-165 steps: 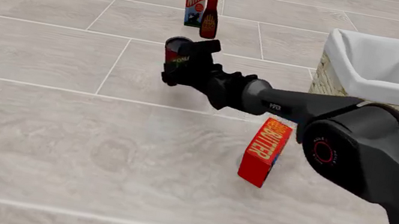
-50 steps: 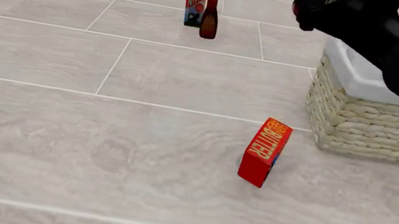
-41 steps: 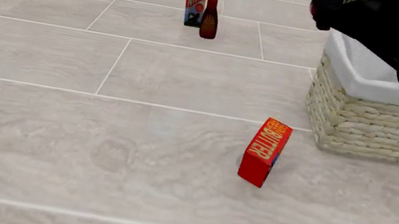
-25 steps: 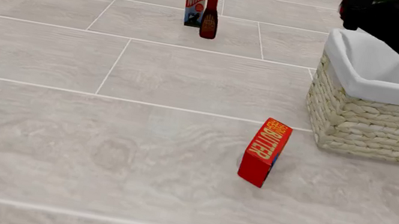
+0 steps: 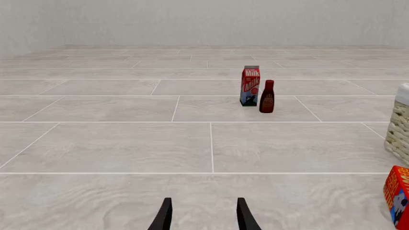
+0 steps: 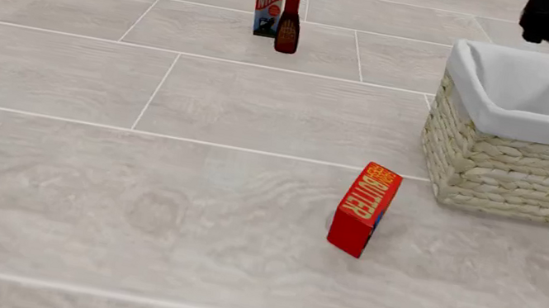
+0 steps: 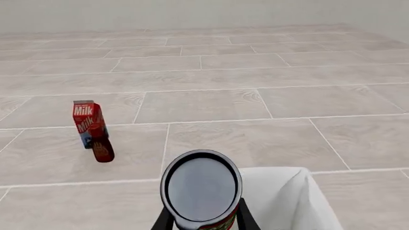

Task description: Pick the tomato sauce and place it in the basket.

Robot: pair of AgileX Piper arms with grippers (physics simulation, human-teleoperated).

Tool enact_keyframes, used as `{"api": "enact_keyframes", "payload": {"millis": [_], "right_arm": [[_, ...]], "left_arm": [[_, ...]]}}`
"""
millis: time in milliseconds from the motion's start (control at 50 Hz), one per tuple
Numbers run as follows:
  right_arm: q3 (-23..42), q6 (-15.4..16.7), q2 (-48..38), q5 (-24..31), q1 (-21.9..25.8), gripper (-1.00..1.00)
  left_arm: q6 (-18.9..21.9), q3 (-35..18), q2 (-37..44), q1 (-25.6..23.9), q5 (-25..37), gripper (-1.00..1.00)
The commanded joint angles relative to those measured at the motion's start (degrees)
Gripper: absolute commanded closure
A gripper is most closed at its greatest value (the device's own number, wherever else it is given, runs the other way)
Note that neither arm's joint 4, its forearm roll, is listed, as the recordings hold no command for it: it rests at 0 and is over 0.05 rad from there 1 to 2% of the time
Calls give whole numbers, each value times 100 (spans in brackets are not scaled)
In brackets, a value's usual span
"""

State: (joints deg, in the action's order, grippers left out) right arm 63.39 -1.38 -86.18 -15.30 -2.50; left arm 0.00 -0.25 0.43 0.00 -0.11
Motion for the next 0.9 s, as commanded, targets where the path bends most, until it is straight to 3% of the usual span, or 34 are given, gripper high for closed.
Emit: {"api": "enact_keyframes", "payload": {"millis": [20,180,560,900], "right_arm": [[139,-221,-124,21,-327,100],[291,-393,-329,125,-504,100],[937,-201,-730,632,-681,100],[1242,-277,-891,987,-759,100]], "left_arm": [[0,0,0,0,0,-100],[0,0,0,0,0,-100],[0,0,0,0,0,-100],[0,0,0,0,0,-100]]}}
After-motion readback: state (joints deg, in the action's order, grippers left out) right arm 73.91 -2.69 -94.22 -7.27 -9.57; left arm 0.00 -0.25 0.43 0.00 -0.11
